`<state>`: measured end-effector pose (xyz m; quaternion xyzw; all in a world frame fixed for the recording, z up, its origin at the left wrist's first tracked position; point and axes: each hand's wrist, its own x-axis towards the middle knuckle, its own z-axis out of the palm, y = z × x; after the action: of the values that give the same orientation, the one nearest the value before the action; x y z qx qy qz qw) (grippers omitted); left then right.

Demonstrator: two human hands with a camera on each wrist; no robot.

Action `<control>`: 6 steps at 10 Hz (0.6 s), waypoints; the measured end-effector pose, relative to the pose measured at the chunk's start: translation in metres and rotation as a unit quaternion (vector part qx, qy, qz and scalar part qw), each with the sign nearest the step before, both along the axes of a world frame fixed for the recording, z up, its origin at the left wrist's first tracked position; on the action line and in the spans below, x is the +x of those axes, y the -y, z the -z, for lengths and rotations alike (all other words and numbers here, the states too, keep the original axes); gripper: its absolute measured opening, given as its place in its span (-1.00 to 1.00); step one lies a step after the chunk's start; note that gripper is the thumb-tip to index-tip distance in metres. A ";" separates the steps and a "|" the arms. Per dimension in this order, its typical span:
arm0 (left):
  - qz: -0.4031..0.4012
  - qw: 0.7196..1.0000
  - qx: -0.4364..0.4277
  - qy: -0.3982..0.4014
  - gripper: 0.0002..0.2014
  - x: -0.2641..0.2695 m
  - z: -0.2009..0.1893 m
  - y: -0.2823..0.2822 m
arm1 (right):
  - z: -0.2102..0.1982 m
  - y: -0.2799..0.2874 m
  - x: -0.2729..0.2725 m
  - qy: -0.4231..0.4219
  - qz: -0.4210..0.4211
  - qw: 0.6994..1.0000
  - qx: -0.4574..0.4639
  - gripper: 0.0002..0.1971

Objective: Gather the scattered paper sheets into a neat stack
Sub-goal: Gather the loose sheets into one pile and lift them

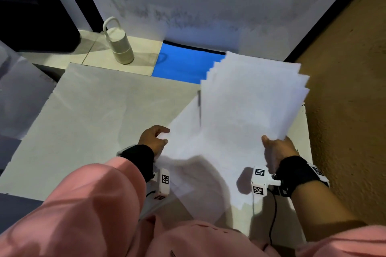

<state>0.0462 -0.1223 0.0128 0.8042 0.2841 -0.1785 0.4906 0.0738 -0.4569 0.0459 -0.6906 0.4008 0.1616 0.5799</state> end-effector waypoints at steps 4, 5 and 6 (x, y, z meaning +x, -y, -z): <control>0.219 0.963 0.120 -0.102 -0.85 0.010 -0.010 0.036 | 0.012 0.003 -0.022 -0.047 -0.021 0.993 -0.108 -0.53; 0.210 0.962 0.103 -0.138 -0.74 0.012 -0.008 0.043 | 0.013 -0.008 -0.023 -0.032 -0.071 0.988 -0.134 -0.50; 0.167 0.974 0.043 -0.150 -0.43 0.011 -0.009 0.052 | 0.018 -0.021 -0.028 -0.023 -0.131 0.982 -0.135 -0.49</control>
<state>0.0571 -0.1743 0.0213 0.8247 0.2240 -0.3640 0.3705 0.0462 -0.4355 0.0274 -0.8054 0.3383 0.1967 0.4452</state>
